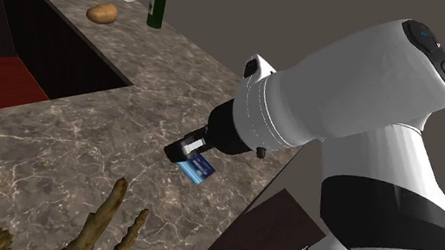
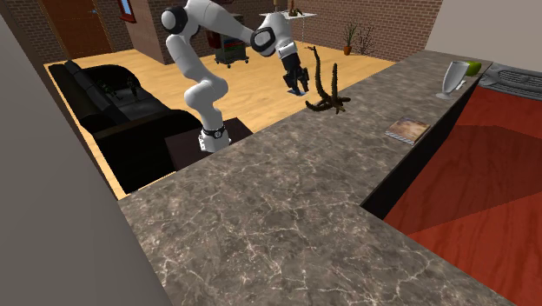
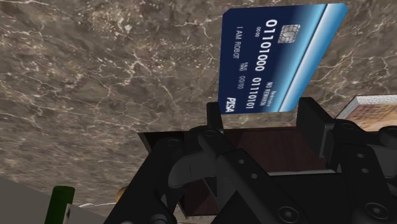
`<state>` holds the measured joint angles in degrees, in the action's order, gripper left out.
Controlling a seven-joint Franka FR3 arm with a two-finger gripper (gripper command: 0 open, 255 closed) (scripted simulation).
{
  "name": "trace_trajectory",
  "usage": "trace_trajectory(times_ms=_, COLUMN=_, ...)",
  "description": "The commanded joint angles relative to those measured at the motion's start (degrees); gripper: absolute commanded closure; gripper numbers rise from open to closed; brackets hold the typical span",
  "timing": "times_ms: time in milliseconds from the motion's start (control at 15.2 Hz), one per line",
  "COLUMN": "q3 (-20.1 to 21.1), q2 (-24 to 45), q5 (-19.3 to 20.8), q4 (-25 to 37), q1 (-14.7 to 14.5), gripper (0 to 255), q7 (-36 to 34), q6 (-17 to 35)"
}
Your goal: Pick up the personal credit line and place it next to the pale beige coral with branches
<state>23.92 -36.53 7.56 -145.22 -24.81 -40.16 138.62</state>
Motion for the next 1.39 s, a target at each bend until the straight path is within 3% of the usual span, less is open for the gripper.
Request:
trace_trajectory(times_ms=0, q3=0.4, q2=0.4, q5=0.3, q4=-1.3, q1=0.3, gripper=255, q7=-0.6, q6=1.7)
trace_trajectory(times_ms=726, q3=3.6, q2=3.4, q5=2.4, q4=-7.3, q1=2.5, gripper=255, q7=-4.5, q6=10.7)
trace_trajectory(times_ms=1320, q3=8.0, q2=7.1, q5=5.7, q4=-11.1, q1=6.5, gripper=255, q7=-9.1, q6=18.5)
